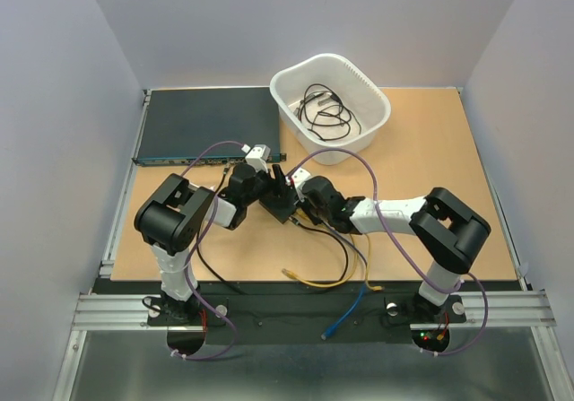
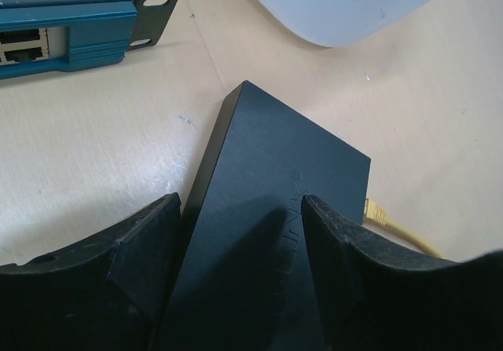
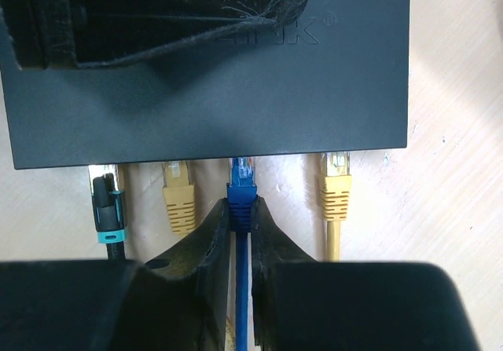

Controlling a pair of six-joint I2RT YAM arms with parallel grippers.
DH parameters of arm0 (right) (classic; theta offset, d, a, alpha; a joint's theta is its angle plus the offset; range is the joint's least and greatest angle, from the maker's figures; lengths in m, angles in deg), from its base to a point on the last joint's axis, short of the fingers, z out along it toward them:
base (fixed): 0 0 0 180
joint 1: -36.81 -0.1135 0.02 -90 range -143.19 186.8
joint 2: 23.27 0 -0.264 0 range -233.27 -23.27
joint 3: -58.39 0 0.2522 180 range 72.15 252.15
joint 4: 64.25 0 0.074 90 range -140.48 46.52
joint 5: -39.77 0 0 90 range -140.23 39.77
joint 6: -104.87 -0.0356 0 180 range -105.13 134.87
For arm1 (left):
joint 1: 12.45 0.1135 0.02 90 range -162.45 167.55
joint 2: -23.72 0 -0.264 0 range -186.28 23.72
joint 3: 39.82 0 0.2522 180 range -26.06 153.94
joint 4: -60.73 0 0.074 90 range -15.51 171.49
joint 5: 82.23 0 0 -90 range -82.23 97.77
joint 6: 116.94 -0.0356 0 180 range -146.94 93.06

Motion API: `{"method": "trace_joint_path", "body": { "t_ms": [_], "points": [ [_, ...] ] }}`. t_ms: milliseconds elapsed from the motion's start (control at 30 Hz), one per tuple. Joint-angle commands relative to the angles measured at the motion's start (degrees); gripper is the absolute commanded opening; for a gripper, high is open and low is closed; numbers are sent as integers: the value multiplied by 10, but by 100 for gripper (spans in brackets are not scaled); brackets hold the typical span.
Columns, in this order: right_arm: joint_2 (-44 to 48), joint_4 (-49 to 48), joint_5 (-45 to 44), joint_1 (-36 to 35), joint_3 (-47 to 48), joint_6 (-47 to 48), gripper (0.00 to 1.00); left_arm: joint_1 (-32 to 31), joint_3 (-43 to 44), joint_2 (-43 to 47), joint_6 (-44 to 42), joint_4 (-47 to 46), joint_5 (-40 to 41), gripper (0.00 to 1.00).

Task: Insert the plug into the switch port

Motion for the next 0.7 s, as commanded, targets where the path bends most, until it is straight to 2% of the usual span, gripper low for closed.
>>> {"method": "trace_joint_path", "body": {
  "t_ms": [0,167,400,667],
  "points": [
    [0,-78,47,-7,23,19,0,-46,14,1,17,16,-86,71],
    [33,-103,73,-8,-17,-1,0,-68,8,11,29,20,-93,69],
    [90,-128,66,-8,-79,-47,1,-110,-6,23,50,27,-74,70],
    [162,-121,89,-8,-126,-68,0,-135,-81,51,62,-7,-61,69]
  ]
}}
